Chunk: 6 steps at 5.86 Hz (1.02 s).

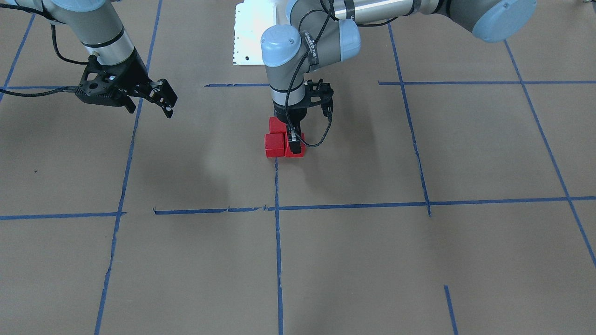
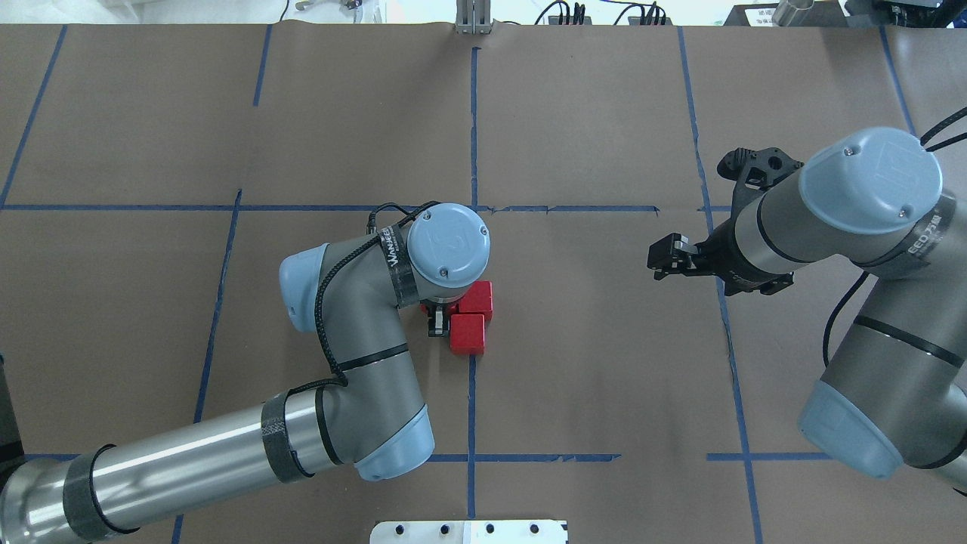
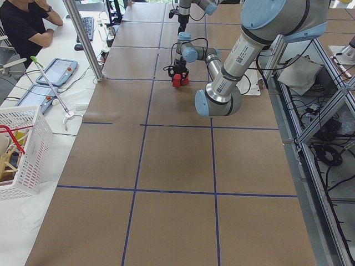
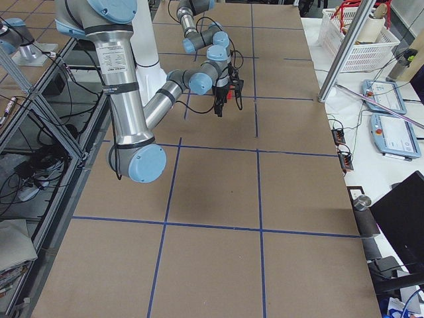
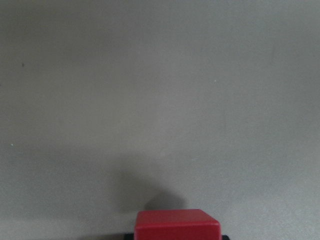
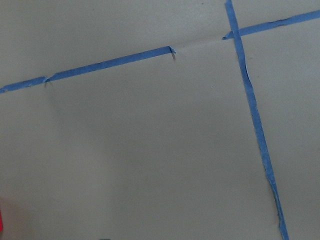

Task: Form red blocks into L shape at center
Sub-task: 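Carry the cube with the left gripper beside the farther center cube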

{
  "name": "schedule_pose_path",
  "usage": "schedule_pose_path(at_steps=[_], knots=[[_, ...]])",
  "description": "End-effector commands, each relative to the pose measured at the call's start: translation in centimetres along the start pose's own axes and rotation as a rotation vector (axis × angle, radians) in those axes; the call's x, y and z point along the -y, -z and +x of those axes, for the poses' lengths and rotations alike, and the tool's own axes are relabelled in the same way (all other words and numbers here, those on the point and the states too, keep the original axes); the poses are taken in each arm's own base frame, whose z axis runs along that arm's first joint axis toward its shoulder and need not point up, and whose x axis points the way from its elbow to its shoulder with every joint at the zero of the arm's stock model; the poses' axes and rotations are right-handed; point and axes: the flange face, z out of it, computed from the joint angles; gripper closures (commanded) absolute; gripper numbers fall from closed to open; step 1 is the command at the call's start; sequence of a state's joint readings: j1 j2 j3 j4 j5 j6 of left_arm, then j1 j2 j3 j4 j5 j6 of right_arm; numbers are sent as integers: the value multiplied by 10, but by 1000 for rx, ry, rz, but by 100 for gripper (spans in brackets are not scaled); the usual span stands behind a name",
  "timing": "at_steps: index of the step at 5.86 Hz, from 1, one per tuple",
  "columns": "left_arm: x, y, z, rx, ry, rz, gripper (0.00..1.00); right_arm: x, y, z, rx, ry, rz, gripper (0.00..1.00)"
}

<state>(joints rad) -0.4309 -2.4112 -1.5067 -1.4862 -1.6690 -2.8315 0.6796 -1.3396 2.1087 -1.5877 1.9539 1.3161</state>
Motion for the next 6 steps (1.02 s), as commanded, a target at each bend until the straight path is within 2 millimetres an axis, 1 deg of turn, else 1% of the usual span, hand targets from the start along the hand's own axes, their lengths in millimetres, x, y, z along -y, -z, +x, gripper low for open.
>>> schedule_pose_path(at_steps=[1, 3, 4, 5, 6], knots=[[0, 1, 0, -2, -20, -6, 0, 0, -1, 0, -2, -1, -1, 0], [-1, 4, -1, 0, -39, -13, 0, 0, -1, 0, -2, -1, -1, 0], [1, 19, 1, -7, -83, -37, 0, 0, -1, 0, -2, -1, -1, 0], [26, 36, 5, -28, -177, -56, 0, 1, 1, 1, 0, -1, 2, 0], [72, 44, 3, -47, -322, -64, 0, 13, 4, 9, -7, -9, 14, 0]])
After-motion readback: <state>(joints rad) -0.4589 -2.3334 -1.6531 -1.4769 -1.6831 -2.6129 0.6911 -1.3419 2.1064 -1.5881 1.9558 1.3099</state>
